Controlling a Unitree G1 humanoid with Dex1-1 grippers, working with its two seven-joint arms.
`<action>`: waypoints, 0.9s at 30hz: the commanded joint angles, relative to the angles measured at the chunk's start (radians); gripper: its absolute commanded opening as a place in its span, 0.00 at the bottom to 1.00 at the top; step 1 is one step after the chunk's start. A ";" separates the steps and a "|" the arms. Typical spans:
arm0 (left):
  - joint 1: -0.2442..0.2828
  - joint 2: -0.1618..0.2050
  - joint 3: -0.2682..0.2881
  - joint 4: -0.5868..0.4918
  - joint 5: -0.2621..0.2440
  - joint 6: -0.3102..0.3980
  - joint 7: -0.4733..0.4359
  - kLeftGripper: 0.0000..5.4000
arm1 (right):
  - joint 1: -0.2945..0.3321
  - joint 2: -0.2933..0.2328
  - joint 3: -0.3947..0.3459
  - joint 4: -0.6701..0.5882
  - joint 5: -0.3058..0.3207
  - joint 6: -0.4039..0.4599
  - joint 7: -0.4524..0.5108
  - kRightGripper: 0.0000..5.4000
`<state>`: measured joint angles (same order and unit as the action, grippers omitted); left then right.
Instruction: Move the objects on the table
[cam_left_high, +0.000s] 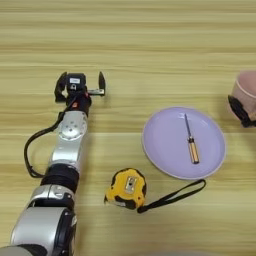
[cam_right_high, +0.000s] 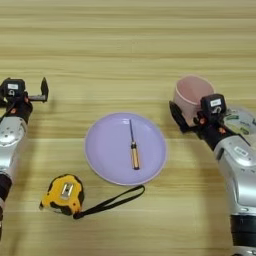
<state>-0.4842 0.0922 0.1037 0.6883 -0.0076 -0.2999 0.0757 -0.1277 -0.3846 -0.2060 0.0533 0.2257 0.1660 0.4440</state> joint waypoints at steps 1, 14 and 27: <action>-0.003 0.001 0.000 0.000 0.004 0.008 -0.001 1.00 | -0.008 -0.005 0.015 0.046 -0.013 -0.020 0.008 0.80; -0.005 -0.001 -0.001 0.001 0.005 0.008 0.001 1.00 | -0.019 0.000 0.047 0.174 -0.038 -0.081 0.012 0.80; -0.008 0.000 -0.002 0.006 0.006 0.007 0.002 1.00 | 0.005 0.001 0.063 0.173 -0.041 -0.102 0.020 0.83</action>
<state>-0.4843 0.0920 0.1034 0.6888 -0.0068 -0.2998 0.0761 -0.1388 -0.3831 -0.1548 0.2299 0.1921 0.0567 0.4596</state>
